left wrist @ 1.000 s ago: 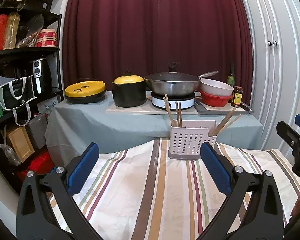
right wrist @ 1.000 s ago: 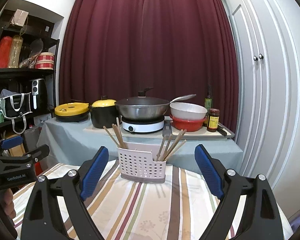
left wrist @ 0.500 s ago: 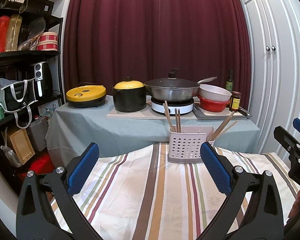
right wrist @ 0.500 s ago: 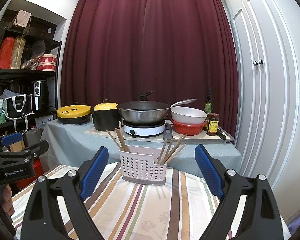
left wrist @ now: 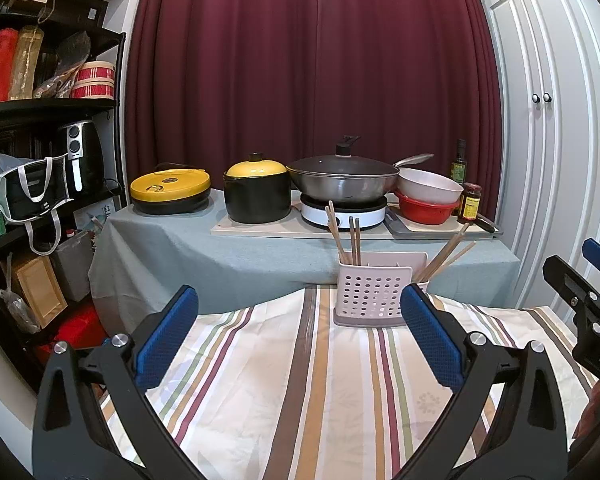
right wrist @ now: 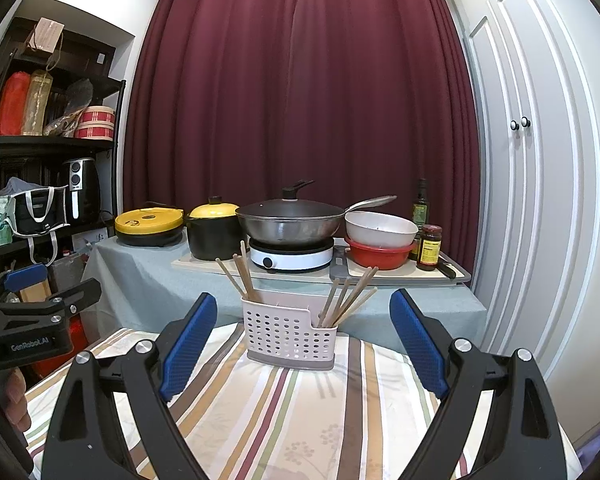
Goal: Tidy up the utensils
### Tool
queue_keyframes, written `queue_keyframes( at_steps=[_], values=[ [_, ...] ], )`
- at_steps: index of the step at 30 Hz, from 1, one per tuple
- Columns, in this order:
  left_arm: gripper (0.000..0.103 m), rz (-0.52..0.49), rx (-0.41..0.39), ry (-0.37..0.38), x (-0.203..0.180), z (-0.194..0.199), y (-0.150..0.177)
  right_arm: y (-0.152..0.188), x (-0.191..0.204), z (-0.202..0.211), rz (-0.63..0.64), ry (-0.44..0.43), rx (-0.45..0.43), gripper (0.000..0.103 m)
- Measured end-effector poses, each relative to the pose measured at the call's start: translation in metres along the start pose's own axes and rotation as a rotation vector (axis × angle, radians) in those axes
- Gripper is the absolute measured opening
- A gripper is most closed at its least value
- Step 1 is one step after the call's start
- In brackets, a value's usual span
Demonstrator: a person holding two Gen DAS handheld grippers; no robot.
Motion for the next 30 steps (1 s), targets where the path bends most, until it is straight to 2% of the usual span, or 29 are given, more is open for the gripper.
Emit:
queue_keyframes(
  at_steps=[23, 30],
  values=[
    [0.099, 0.008, 0.001, -0.006, -0.0013, -0.0075, 0.0018, -0.0011, 0.0023, -0.0022, 0.0, -0.003, 0.005, 0.086],
    [0.099, -0.011, -0.021, -0.025, -0.0016, -0.0046, -0.0003, -0.0015, 0.0029, -0.0034, 0.001, -0.005, 0.006, 0.086]
  ],
)
Point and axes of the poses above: each gripper's, at about its wrist camera, not at the fingertips, and z roughly against the way its jaws point, x to its left, y to its underside, the point moved 1 cm from there along -z, roughly the way its jaws point, and after that the axes turned 4 degrees about -y, right-handed, at the moved point
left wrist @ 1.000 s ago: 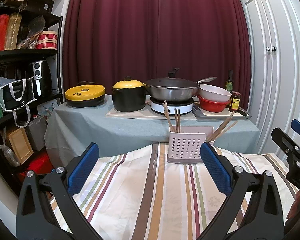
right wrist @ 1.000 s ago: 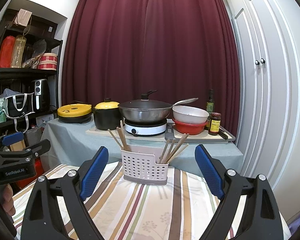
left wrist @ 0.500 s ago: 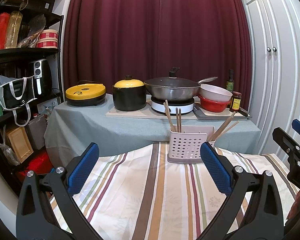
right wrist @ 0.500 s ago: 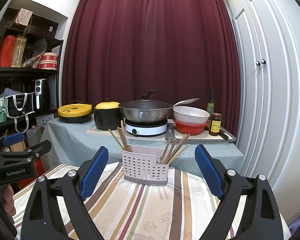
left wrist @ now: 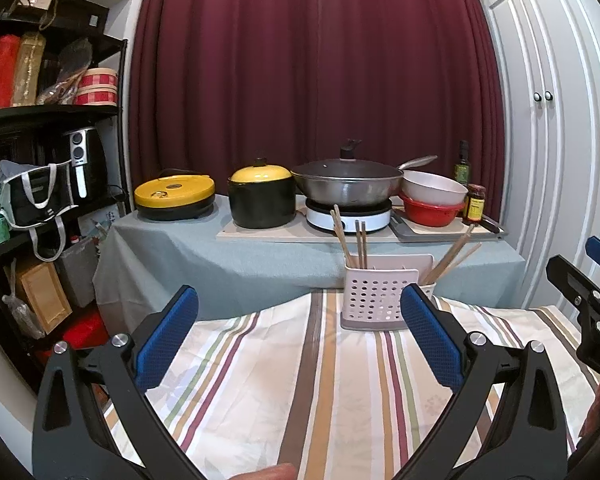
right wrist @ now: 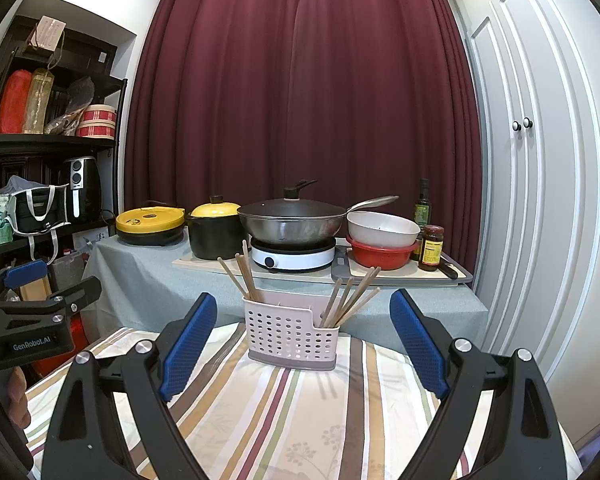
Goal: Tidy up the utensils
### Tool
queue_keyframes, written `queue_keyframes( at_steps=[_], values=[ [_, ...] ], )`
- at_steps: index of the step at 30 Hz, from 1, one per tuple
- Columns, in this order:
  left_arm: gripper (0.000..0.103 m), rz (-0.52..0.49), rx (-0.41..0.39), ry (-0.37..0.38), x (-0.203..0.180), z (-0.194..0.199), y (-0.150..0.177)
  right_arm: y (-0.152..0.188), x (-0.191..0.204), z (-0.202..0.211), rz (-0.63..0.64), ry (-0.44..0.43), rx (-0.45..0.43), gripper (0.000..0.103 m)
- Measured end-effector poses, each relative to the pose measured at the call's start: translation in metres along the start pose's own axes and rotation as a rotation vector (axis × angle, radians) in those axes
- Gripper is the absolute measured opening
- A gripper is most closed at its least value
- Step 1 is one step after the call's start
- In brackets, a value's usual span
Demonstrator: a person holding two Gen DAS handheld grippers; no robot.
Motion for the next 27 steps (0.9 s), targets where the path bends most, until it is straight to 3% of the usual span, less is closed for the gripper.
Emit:
queue_keyframes(
  at_steps=[27],
  values=[
    [0.099, 0.015, -0.012, 0.028, 0.004, -0.015, -0.002, 0.008, 0.002, -0.008, 0.002, 0.01, 0.016, 0.086]
  ],
)
Point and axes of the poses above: each gripper's, at about its wrist camera, not at the fingertips, and z roughly against the way its jaws point, x to its left, y to its underside, the point moved 1 cm from there along -z, roughly the way its jaws point, and after that the axes turned 4 degrees about -y, right-handed, at the moved point
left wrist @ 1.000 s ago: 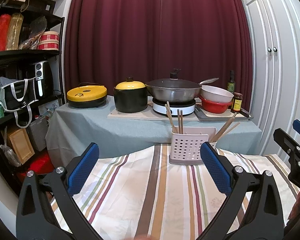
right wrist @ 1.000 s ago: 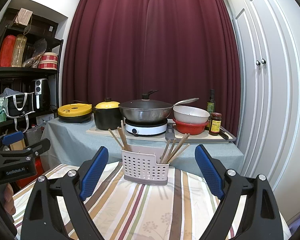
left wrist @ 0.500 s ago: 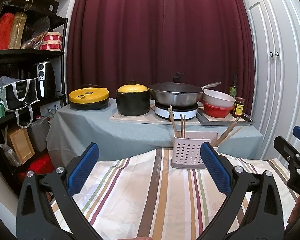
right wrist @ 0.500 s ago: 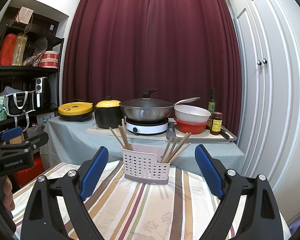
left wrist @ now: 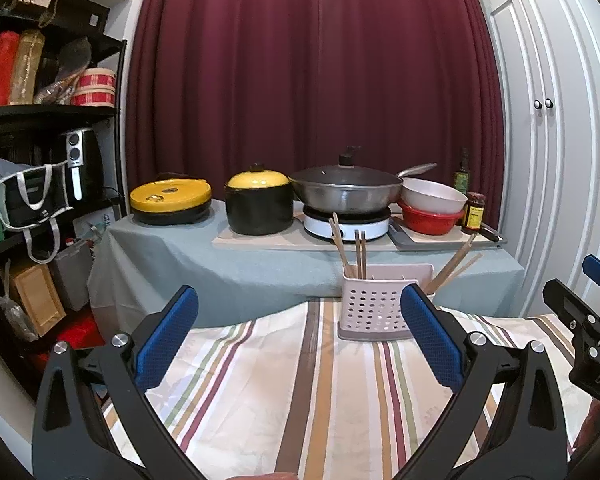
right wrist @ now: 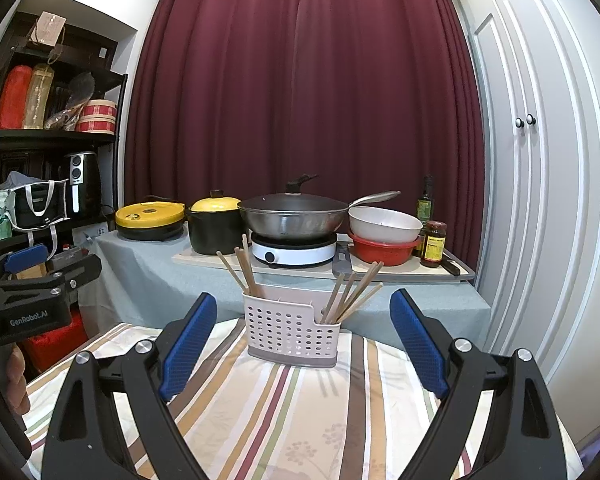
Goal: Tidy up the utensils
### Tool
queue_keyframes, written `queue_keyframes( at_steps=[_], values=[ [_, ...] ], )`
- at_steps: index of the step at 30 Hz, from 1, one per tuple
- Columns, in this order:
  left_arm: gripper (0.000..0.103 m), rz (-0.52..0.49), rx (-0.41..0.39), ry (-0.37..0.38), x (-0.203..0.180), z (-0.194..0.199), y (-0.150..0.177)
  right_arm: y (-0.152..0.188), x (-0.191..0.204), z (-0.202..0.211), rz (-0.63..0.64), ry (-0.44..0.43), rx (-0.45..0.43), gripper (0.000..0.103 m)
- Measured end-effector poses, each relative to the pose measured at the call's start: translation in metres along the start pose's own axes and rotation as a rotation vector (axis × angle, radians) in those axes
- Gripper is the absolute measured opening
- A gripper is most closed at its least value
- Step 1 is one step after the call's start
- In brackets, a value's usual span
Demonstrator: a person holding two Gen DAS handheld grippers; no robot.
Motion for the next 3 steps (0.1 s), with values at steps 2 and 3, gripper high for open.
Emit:
queue_keyframes(
  at_steps=[2, 3],
  values=[
    [0.099, 0.006, 0.012, 0.002, 0.001, -0.0075, 0.0039, 0.0041, -0.0041, -0.0054, -0.006, 0.007, 0.011, 0.086],
    [0.099, 0.007, 0.025, 0.0, 0.0018, -0.0125, 0.0064, 0.0074, -0.0074, -0.0091, -0.012, 0.012, 0.02, 0.086]
  ],
)
Point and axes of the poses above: each gripper's, at about its wrist camera, not at the fingertips, and z roughly against the way its jaws point, x to its left, y to its underside, the point moved 1 cm from there along -z, roughly the way its jaws point, and after that the axes turned 4 degrees about -y, right-handed, at the moved point
